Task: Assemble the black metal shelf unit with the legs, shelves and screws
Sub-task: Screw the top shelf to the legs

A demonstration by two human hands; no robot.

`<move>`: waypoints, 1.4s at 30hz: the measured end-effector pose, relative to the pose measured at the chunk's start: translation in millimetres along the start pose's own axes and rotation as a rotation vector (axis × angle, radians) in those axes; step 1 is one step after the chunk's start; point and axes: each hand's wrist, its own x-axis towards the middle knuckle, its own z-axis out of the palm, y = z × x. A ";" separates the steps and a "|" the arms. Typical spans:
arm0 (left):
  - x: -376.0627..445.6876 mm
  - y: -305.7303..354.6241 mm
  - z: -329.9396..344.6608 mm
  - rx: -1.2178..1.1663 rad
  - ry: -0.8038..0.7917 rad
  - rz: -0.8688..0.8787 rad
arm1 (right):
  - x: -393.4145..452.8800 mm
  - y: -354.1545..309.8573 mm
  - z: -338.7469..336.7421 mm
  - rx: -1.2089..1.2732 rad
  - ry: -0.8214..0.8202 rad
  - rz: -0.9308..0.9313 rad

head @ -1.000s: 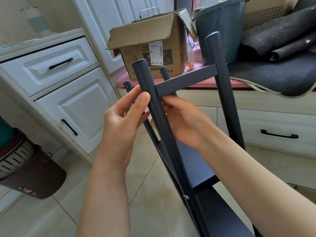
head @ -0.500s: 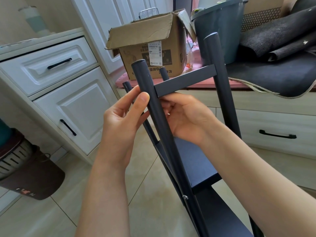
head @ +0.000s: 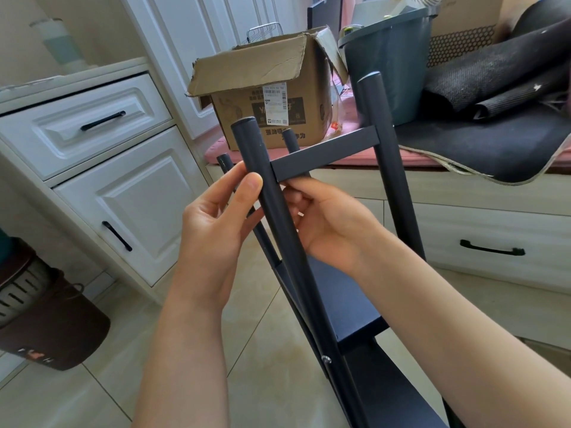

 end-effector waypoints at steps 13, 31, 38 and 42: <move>-13.5 9.3 14.7 0.121 -0.018 0.086 | -55.4 -76.2 -20.0 -0.864 0.130 0.129; -23.7 11.1 38.1 0.221 -0.039 0.221 | -91.3 -74.2 -62.5 -0.298 0.497 -0.238; -22.0 10.6 57.3 0.291 -0.088 0.260 | -98.8 -74.9 -68.5 -0.242 0.537 -0.221; -18.3 5.2 62.5 0.400 -0.034 0.282 | -100.4 -72.0 -67.0 -0.196 0.499 -0.270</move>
